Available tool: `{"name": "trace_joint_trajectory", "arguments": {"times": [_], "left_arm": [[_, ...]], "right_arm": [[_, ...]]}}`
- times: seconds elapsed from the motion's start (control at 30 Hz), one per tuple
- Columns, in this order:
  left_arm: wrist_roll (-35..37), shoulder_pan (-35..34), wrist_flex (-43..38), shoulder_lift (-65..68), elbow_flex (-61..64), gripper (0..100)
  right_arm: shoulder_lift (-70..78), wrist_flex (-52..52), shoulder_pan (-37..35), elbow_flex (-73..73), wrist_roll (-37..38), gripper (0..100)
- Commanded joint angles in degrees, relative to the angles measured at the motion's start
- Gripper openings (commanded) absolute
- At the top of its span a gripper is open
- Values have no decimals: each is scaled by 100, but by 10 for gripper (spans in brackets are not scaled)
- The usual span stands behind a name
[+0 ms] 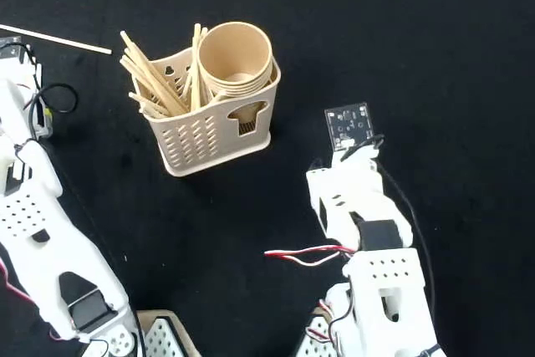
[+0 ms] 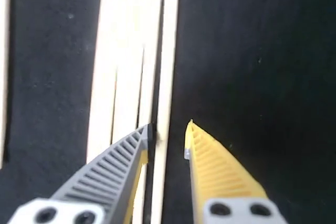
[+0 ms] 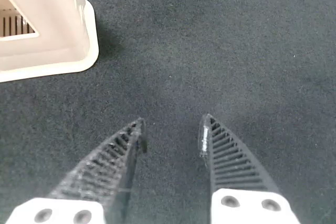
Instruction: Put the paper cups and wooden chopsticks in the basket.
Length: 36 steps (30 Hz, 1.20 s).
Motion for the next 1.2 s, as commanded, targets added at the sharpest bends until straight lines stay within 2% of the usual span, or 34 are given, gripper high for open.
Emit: {"name": "trace_joint_trajectory", "arguments": {"times": [0.0,0.07,0.27,0.47,0.53,0.67,0.83,1.0,1.17], "left_arm": [[-79,207,141,35,-233,65],[-79,312,149,141,-215,30],[-79,479,308,422,-268,65],[-44,479,484,290,-549,30],[18,479,879,105,-892,27],[642,549,1723,-422,-1622,29],[782,866,2743,-1248,-2255,29],[1433,954,2840,-2136,-2229,29],[1662,1138,2840,-3059,-1578,29]], "right_arm": [[-84,-97,-97,-22,-9,173],[-84,-97,-97,-22,-9,173],[-84,-97,-97,-22,-9,173],[-84,-97,-97,-22,-9,173],[-84,-97,-97,-22,-9,173],[-84,-97,-97,-22,0,173],[-84,-97,-97,-22,0,173],[-84,-97,-97,-22,0,173],[-84,-97,-97,-31,0,173]]}}
